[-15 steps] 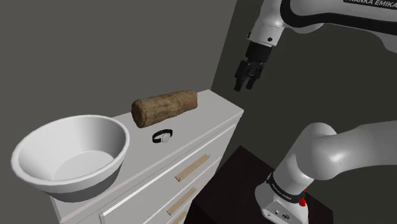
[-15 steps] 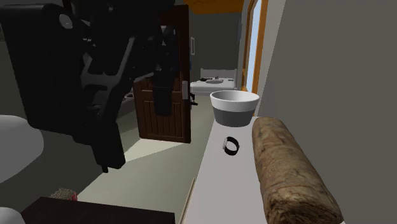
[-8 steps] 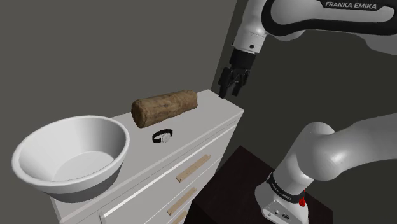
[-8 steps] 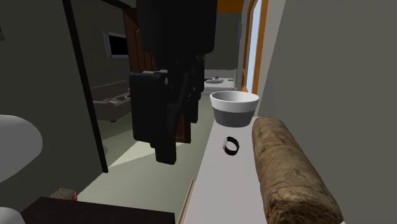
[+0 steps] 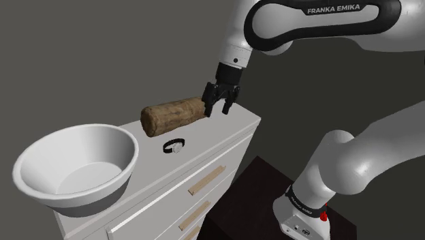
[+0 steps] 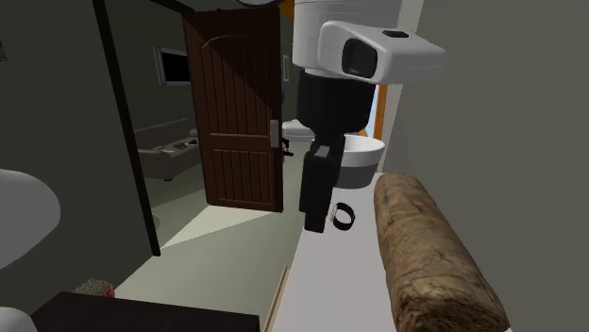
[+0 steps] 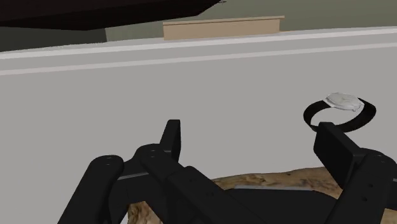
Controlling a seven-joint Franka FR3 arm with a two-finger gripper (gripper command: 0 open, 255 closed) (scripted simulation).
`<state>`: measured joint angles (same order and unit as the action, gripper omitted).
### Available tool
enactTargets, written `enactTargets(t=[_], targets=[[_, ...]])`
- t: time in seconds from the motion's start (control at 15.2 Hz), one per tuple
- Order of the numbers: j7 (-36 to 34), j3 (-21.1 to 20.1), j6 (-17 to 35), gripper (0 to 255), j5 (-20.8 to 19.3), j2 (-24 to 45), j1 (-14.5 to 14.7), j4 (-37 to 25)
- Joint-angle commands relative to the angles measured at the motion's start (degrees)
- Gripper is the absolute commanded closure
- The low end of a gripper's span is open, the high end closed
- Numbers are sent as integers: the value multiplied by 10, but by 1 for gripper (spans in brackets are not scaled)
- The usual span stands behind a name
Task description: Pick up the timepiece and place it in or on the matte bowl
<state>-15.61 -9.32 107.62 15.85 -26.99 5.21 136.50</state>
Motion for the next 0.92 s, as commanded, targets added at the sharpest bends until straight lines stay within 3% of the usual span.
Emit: enactTargets(t=[0.0, 0.4, 0.86], targets=[[-13, -13, 23, 0, 12, 38, 7, -17], [-51, -51, 84, 0, 35, 149, 27, -75], [-49, -61, 140, 0, 42, 170, 34, -42]])
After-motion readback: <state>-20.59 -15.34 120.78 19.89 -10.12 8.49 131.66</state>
